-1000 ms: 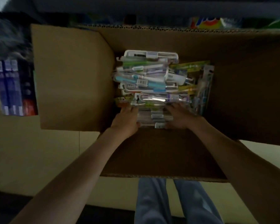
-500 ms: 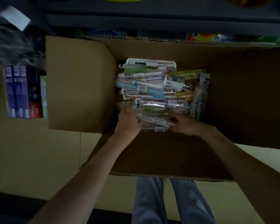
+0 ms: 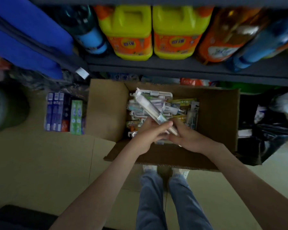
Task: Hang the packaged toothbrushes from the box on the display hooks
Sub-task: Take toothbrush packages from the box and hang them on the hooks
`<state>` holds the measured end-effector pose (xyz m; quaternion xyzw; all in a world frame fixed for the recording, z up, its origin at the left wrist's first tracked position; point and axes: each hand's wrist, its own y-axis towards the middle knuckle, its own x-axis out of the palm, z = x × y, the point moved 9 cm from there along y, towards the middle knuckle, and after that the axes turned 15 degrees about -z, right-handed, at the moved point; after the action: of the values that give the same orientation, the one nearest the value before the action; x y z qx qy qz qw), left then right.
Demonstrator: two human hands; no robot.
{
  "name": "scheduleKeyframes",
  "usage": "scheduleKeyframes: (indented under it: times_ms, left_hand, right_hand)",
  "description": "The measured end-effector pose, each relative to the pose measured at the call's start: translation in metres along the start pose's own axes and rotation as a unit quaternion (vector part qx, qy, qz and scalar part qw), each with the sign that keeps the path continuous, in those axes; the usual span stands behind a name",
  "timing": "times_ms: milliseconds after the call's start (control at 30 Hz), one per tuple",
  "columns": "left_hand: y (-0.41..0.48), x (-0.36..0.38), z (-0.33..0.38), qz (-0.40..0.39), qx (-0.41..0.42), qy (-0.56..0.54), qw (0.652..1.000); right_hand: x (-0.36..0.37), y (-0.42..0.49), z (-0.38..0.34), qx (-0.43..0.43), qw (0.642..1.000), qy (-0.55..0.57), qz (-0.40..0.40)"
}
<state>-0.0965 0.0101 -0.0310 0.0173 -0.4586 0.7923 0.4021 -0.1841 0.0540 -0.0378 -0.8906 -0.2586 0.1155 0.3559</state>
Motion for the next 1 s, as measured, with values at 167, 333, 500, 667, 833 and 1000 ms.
scheduleKeyframes:
  times_ms: [167, 333, 500, 667, 833, 1000]
  left_hand:
    - [-0.075, 0.038, 0.081, 0.017, 0.049, 0.050, 0.997]
    - [-0.151, 0.078, 0.154, 0.073, 0.091, 0.073, 0.990]
    - [-0.219, 0.088, 0.221, 0.117, 0.138, 0.097, 0.979]
    - [-0.258, 0.100, 0.280, 0.064, 0.197, 0.111, 0.972]
    - [-0.301, 0.099, 0.354, 0.026, 0.262, 0.176, 0.949]
    - [-0.348, 0.081, 0.427, 0.012, 0.307, 0.248, 0.919]
  right_hand:
    - [-0.009, -0.078, -0.095, -0.076, 0.990, -0.084, 0.080]
    - [-0.013, -0.150, -0.183, -0.162, 0.970, -0.057, 0.170]
    - [-0.017, -0.193, -0.254, -0.218, 0.964, -0.014, 0.153]
    - [-0.045, -0.234, -0.318, -0.257, 0.922, -0.043, 0.286]
    - [-0.064, -0.258, -0.393, -0.288, 0.894, -0.069, 0.335]
    - [-0.074, -0.269, -0.480, -0.318, 0.869, -0.072, 0.373]
